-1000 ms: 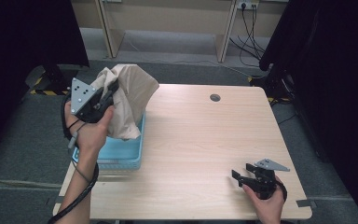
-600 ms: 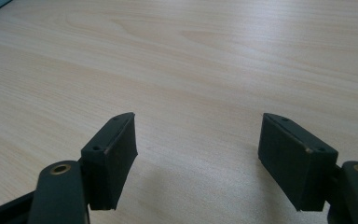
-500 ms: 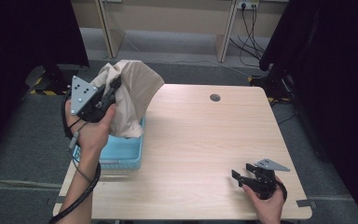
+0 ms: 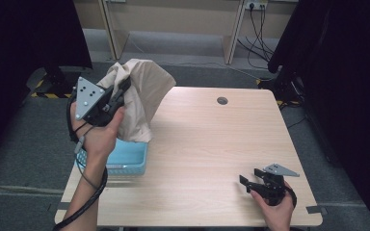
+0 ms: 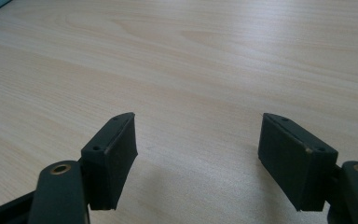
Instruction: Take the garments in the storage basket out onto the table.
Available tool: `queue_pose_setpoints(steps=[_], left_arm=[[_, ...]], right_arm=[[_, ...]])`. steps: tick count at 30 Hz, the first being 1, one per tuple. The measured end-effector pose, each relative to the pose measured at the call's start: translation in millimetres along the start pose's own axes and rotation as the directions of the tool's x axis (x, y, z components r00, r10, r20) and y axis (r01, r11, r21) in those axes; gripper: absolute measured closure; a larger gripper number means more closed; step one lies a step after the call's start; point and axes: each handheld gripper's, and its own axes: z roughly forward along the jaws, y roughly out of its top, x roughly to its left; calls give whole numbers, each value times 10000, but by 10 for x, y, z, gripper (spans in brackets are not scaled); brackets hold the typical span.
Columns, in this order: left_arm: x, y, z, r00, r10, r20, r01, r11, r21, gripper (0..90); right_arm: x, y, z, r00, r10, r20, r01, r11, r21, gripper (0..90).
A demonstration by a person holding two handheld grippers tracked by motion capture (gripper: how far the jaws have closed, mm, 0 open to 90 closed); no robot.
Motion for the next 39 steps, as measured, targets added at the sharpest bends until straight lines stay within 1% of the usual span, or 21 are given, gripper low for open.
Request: queue_pose_setpoints(steps=[5, 6, 18, 24, 30, 36, 39], left_arm=[[-48, 32, 7, 9999, -19, 135, 21, 9999, -119, 884], [-76, 45, 16, 9998, -14, 213, 18, 9999, -162, 884], [-217, 82, 98, 9984, 30, 573, -16, 9997, -242, 884], [-309, 99, 132, 9969, 18, 780, 8, 9995, -331, 884], [-412, 98, 183, 9946, 113, 1027, -85, 9996, -280, 884], [-500, 86, 244, 9919, 87, 1267, -68, 9999, -159, 884], [-548, 90, 270, 9901, 122, 1396, -108, 9999, -110, 884]], right_arm=[[-1, 0, 0, 10000, -11, -3, 11, 10000, -11, 287], [0, 0, 0, 10000, -2, -3, 2, 10000, 2, 288], [1, 2, 2, 10000, -6, -9, 6, 10000, 0, 288], [2, 2, 2, 10000, -12, -19, 12, 10000, -3, 288], [2, 2, 2, 10000, -14, -28, 14, 10000, -10, 288], [0, 2, 3, 10000, 0, -40, 0, 10000, -2, 288], [0, 2, 3, 10000, -67, -26, 67, 10000, -20, 288]])
